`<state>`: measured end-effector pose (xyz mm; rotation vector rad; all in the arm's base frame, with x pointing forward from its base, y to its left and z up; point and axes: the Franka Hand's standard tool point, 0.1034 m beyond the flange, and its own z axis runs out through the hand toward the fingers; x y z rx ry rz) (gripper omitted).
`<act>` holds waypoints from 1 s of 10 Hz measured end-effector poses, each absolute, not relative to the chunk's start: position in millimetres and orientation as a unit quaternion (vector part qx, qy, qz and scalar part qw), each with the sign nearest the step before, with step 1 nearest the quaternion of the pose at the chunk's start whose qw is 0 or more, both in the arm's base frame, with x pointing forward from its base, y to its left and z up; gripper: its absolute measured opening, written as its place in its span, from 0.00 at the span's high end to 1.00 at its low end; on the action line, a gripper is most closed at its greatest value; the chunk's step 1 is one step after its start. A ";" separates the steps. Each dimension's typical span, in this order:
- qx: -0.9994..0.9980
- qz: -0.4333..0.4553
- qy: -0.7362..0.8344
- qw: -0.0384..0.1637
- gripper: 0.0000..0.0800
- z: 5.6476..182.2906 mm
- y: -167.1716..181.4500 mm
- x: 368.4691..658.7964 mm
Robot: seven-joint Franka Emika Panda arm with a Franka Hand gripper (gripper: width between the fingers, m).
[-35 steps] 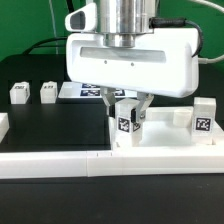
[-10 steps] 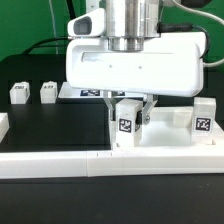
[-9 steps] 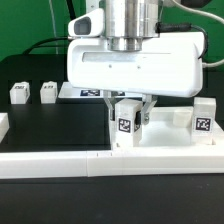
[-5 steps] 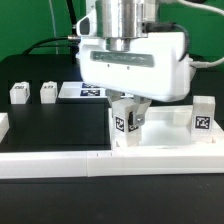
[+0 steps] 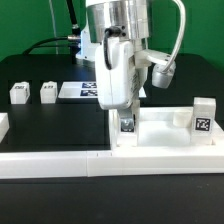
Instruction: Assemble square table
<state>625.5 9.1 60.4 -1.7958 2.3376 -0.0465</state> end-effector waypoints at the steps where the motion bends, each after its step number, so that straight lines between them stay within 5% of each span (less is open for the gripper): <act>1: -0.584 -0.012 0.806 0.096 0.64 60.2 8.0 624.9; 6: -0.560 -0.008 0.823 0.091 0.64 59.6 5.4 622.5; 8: -0.562 -0.008 0.822 0.092 0.29 60.6 6.6 622.6; 10: -0.583 -0.009 0.806 0.104 0.21 80.3 15.5 620.0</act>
Offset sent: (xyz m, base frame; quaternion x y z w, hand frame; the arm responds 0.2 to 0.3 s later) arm -0.0054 -0.0046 0.0016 -0.0248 0.0204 0.1427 0.9892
